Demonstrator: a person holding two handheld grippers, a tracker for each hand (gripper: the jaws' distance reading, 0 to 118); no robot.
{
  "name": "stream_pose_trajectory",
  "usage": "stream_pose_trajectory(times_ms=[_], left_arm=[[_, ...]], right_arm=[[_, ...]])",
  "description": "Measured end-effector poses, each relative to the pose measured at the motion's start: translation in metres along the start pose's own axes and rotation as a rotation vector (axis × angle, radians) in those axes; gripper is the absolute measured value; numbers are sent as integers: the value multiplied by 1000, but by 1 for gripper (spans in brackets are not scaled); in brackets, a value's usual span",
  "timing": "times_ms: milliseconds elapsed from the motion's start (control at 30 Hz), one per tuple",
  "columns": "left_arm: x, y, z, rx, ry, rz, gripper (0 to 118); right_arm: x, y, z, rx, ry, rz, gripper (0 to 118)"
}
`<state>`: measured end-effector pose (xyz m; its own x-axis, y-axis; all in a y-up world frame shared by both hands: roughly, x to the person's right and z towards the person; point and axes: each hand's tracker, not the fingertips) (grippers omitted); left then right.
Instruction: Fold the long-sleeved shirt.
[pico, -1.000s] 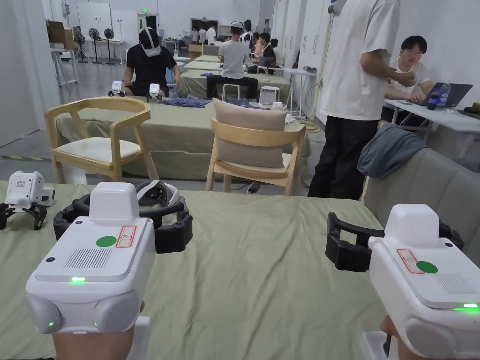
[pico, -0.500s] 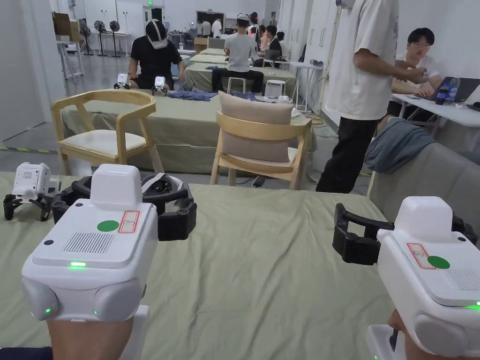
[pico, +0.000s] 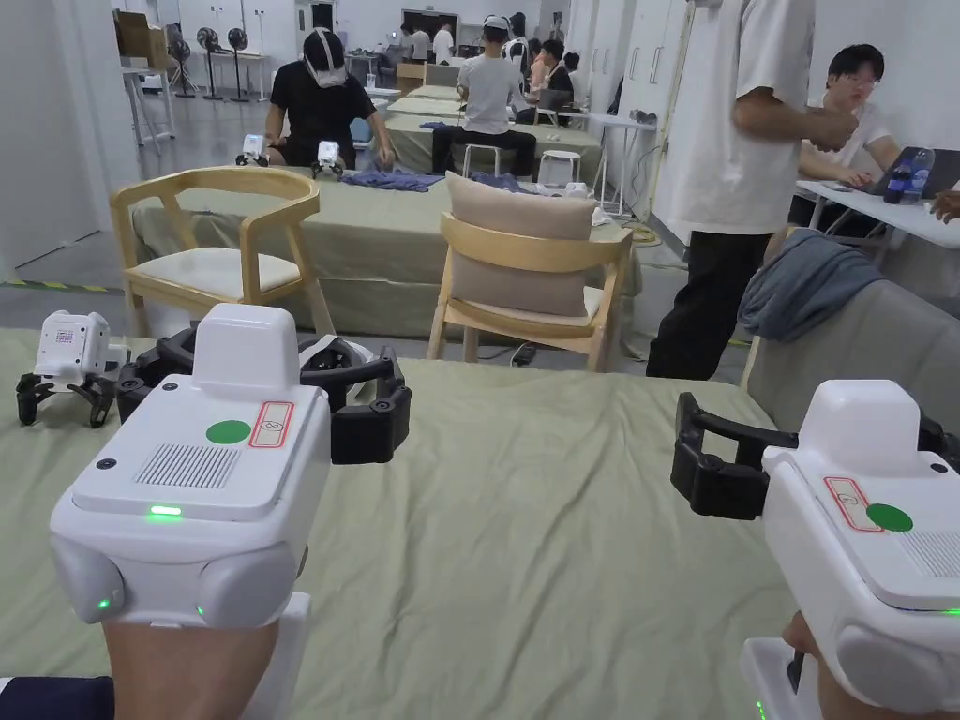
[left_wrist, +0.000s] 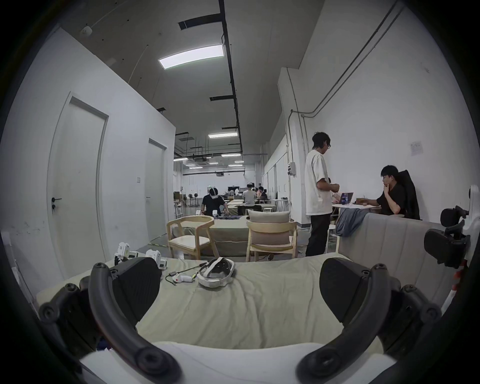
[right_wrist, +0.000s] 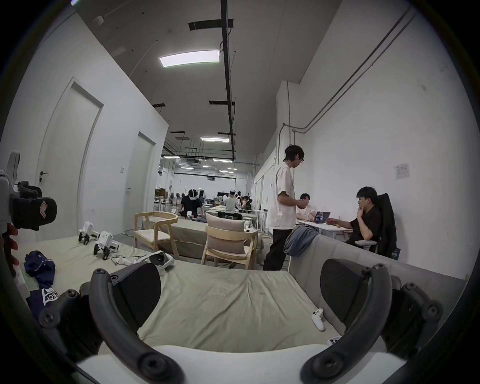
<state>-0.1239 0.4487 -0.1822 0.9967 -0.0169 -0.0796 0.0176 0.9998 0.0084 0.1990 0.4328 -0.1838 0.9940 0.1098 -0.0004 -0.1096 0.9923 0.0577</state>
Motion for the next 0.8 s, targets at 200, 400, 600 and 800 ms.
stream_pose_trajectory(times_ms=[200, 400, 600, 800], left_arm=[[-2, 0, 0, -5, 5, -1, 111], [-1, 2, 1, -1, 3, 3, 111], [0, 3, 3, -5, -8, 5, 111], [1, 4, 0, -22, 7, 21, 111]], right_arm=[[-2, -3, 1, -2, 3, 1, 118], [-3, -3, 1, -3, 1, 9, 118], [-2, -2, 4, 10, -1, 7, 118], [-1, -2, 4, 10, -10, 31, 118]])
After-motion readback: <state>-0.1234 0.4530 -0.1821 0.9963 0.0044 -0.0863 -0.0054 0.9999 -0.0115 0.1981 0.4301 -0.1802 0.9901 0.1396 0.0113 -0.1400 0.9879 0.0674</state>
